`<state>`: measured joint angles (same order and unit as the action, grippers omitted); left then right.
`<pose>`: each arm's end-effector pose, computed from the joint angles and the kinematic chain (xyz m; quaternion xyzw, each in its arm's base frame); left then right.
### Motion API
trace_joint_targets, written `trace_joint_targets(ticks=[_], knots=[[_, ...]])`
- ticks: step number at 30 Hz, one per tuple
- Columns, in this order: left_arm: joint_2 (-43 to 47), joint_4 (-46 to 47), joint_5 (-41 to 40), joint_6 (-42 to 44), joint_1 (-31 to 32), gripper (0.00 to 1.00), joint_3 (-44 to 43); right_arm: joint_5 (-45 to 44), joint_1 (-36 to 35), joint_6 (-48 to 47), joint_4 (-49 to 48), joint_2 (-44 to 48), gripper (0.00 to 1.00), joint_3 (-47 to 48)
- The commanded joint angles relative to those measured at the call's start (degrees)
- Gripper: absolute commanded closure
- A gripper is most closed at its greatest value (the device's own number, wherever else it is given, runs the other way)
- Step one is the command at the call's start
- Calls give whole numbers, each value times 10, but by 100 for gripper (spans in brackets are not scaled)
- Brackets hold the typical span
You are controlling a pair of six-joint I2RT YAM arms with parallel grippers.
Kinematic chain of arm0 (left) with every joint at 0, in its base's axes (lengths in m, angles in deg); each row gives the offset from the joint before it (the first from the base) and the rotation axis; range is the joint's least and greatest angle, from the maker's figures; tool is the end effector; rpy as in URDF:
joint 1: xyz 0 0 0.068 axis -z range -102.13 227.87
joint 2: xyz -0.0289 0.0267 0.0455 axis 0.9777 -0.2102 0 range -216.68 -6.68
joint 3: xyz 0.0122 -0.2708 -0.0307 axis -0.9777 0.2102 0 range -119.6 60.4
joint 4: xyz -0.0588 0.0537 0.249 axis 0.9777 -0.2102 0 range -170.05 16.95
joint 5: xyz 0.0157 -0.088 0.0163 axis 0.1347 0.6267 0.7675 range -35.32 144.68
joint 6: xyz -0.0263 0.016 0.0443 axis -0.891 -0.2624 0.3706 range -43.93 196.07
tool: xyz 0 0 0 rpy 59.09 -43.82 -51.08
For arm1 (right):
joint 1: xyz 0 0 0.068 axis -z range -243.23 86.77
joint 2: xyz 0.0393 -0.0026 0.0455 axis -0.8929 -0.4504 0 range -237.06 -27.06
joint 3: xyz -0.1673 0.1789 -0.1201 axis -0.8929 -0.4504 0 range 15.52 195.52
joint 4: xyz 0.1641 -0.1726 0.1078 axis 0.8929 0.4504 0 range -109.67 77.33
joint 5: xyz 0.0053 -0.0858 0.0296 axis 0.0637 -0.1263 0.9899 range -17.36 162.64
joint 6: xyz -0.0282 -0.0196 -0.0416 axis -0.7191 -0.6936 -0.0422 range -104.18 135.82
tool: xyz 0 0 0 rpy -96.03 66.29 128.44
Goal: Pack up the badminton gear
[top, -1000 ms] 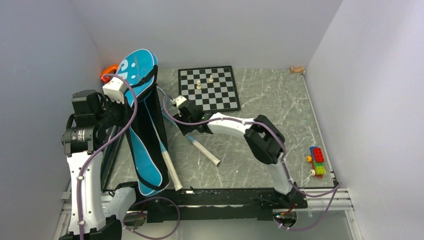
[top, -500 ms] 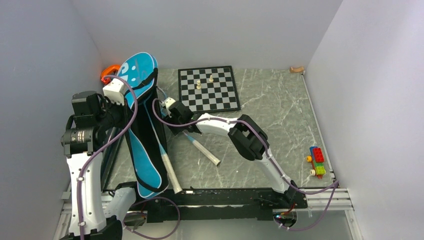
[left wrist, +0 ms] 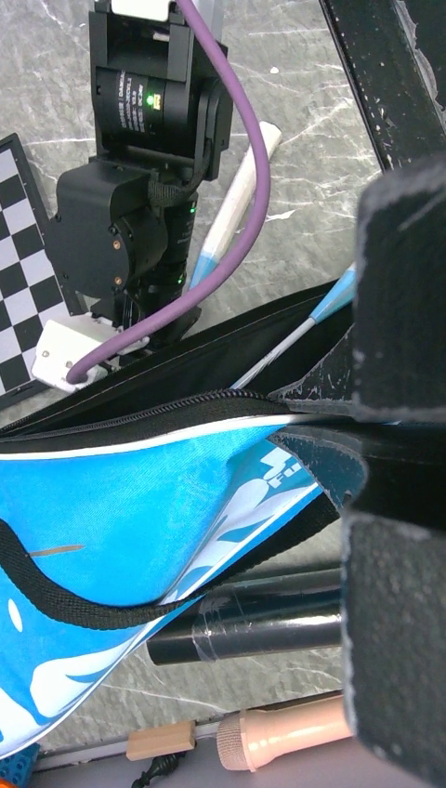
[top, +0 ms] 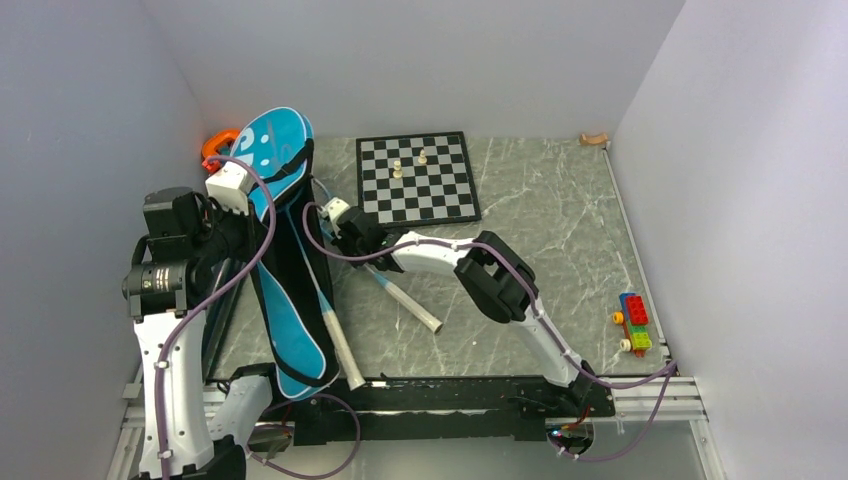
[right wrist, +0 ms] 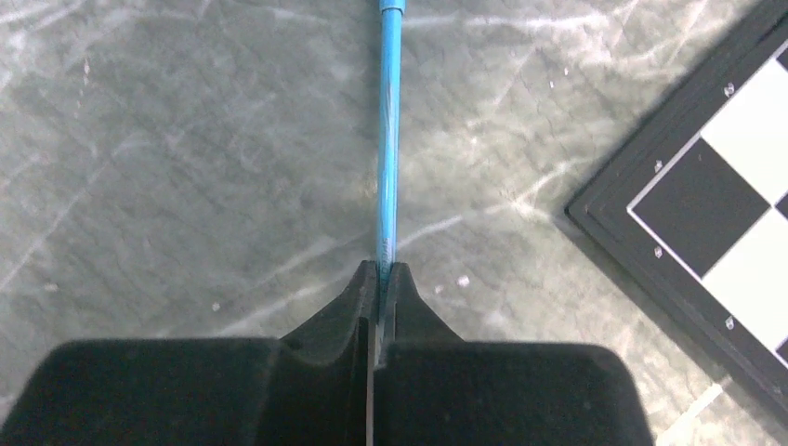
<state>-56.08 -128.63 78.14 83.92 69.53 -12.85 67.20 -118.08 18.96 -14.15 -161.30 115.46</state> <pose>0.1394 0.0060 0.4118 0.0953 0.8556 -0.1087 0.4970 0.3047 0.4268 0.1440 -0.3764 0.8228 0.1677 0.3913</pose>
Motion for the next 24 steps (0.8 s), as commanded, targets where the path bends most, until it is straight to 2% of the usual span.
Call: trace_joint_targets(ticks=[1, 6, 14, 20, 24], knots=[[14, 57, 11, 0, -3, 100, -7, -12, -2, -25, -34, 67, 100, -57], [23, 58, 9, -1, -4, 100, -5, -51, -9, -50, -89, 153, 100, -113], [19, 63, 30, -7, -4, 100, -17, -119, -8, -33, -71, 292, 100, -166], [10, 72, 80, -15, -5, 100, -20, -192, -1, 14, -1, 422, 100, -215], [-4, 76, 166, -12, -3, 100, -23, -256, 5, 49, 62, 520, 100, -263]])
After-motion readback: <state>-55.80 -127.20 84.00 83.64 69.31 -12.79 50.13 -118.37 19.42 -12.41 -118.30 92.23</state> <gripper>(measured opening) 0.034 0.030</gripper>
